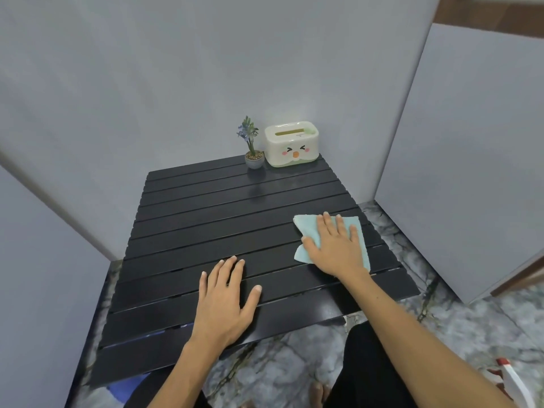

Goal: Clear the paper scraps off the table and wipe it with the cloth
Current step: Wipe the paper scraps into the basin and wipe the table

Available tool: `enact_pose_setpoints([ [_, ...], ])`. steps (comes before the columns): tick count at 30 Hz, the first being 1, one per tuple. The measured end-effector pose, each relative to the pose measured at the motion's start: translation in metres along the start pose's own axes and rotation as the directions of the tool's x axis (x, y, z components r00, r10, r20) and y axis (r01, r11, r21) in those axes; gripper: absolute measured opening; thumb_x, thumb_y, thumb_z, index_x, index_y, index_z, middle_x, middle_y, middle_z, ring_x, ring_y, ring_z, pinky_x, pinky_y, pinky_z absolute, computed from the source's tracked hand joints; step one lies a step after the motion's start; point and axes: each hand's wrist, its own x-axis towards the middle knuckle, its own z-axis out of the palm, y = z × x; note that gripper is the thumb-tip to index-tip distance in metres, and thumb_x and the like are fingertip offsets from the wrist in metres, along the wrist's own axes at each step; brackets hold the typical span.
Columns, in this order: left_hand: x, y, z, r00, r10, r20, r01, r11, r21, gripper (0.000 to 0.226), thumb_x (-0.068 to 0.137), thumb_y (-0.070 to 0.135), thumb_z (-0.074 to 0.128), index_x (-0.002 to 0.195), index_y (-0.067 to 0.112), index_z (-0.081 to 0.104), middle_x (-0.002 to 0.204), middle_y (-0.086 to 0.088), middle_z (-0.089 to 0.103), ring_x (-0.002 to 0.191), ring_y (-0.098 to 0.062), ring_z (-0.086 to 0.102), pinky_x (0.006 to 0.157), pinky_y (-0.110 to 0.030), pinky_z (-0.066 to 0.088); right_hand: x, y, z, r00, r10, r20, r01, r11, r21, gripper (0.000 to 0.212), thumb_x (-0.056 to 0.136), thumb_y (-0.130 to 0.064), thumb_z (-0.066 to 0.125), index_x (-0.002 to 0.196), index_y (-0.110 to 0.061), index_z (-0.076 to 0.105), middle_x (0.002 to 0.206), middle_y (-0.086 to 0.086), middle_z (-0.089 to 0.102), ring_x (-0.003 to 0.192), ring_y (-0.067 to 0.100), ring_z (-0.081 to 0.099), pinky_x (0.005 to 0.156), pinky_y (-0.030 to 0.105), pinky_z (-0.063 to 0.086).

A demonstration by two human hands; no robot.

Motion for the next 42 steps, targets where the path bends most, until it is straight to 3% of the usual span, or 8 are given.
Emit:
enact_pose_setpoints([
  [5,0.002,0.013,0.003,1.000,0.017,0.005,-0.017,1.000,0.000,0.079,0.089,0.068,0.019,0.151,0.023,0.035,0.159,0.004,0.030,0.149,-0.019,0.018,0.122,-0.048,0.008,-0.026,0.011,0.003,0.963,-0.258,0.073,0.259,0.966,0.001,0.077,0.091,-0.071,0.017,0.158,-0.034,0.003,0.165,-0.015,-0.003,0.152,0.013,-0.008,0.121,0.042,-0.009],
  [10,0.008,0.030,0.007,0.999,0.038,0.025,-0.038,0.999,-0.002,0.079,0.088,0.068,0.018,0.153,0.024,0.031,0.161,0.005,0.026,0.150,-0.017,0.013,0.123,-0.046,0.004,-0.069,0.032,0.006,0.925,-0.374,0.071,0.377,0.926,-0.026,0.082,0.082,-0.084,0.013,0.154,-0.047,0.001,0.160,-0.028,-0.006,0.150,0.003,-0.011,0.121,0.036,-0.011],
  [19,0.009,0.034,0.004,0.998,0.051,0.024,-0.051,0.999,0.000,0.081,0.088,0.069,0.017,0.152,0.023,0.033,0.160,0.005,0.028,0.150,-0.017,0.014,0.122,-0.046,0.003,-0.075,0.064,-0.008,0.962,-0.272,0.001,0.271,0.959,-0.084,0.097,0.075,-0.092,0.008,0.156,-0.040,0.007,0.163,-0.021,0.000,0.151,0.005,-0.004,0.124,0.040,-0.002],
  [25,0.011,0.032,0.001,0.998,0.058,0.022,-0.057,0.998,-0.012,0.081,0.087,0.069,0.018,0.152,0.023,0.032,0.160,0.005,0.028,0.150,-0.017,0.015,0.123,-0.045,0.005,-0.055,0.073,-0.016,0.978,-0.206,0.026,0.207,0.977,-0.060,0.098,0.074,-0.092,0.012,0.156,-0.040,0.006,0.164,-0.020,-0.001,0.151,0.005,-0.006,0.122,0.038,-0.007],
  [33,0.010,0.030,0.002,0.999,0.043,0.033,-0.042,0.999,-0.011,0.075,0.091,0.068,0.021,0.155,0.028,0.023,0.162,0.012,0.018,0.150,-0.011,0.006,0.122,-0.039,-0.004,-0.054,0.065,-0.013,0.981,-0.193,-0.011,0.192,0.980,-0.060,0.094,0.076,-0.090,0.015,0.156,-0.041,0.006,0.164,-0.021,0.001,0.151,0.006,-0.004,0.123,0.042,-0.002],
  [42,0.030,0.003,-0.003,1.000,0.017,-0.001,-0.017,0.998,-0.057,0.075,0.091,0.069,0.022,0.155,0.031,0.020,0.161,0.018,0.015,0.150,-0.005,0.001,0.120,-0.034,-0.008,-0.012,0.012,-0.027,0.957,-0.280,-0.077,0.284,0.958,0.039,0.087,0.085,-0.078,0.024,0.158,-0.030,0.013,0.165,-0.015,0.006,0.151,0.004,-0.003,0.123,0.034,0.000],
])
